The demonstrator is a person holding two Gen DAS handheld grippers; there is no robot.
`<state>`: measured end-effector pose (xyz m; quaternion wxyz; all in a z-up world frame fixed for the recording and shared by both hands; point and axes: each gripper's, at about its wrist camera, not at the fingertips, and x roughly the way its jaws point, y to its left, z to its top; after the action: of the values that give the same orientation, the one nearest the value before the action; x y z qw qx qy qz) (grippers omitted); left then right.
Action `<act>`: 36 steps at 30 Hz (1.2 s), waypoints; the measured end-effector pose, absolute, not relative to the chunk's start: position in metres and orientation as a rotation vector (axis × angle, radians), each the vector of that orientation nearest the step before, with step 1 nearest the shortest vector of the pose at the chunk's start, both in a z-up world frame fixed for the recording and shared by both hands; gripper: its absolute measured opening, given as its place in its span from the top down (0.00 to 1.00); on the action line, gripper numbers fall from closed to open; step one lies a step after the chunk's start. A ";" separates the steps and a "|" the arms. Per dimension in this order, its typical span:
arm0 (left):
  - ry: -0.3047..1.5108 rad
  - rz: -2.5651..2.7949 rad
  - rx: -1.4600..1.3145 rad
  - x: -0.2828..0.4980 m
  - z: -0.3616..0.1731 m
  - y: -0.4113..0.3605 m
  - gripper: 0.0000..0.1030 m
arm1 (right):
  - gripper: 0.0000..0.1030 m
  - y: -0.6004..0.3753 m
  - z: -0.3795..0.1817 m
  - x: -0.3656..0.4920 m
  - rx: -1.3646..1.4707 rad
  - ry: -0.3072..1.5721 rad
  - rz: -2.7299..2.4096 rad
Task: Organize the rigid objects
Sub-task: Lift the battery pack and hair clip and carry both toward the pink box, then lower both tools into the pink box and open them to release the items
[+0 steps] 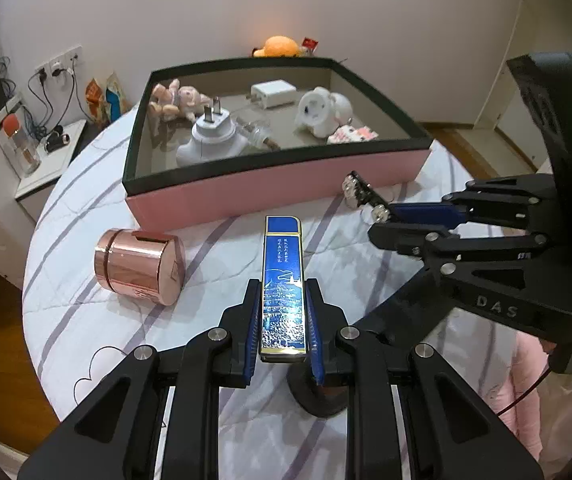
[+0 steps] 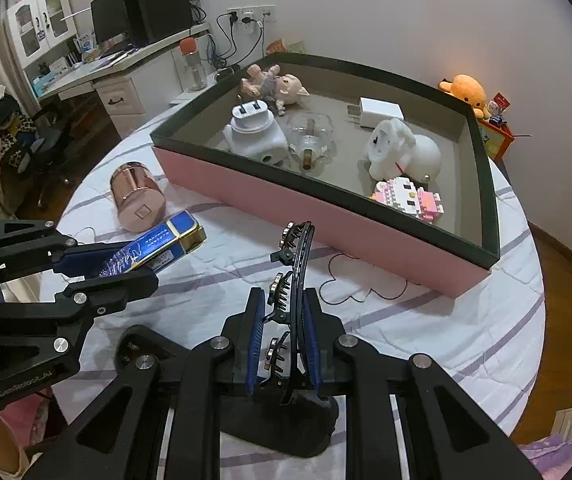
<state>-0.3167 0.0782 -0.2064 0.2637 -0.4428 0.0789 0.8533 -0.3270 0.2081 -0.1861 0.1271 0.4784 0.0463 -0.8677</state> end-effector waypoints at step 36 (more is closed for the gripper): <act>0.115 2.336 -0.997 -0.373 -0.122 0.075 0.80 | 0.81 0.235 -0.110 -0.369 1.228 0.038 -2.700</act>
<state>-0.3733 0.0747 -0.1222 0.2952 -0.3745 0.0433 0.8779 -0.3689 0.2347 -0.1102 0.0876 0.4125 0.0128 -0.9066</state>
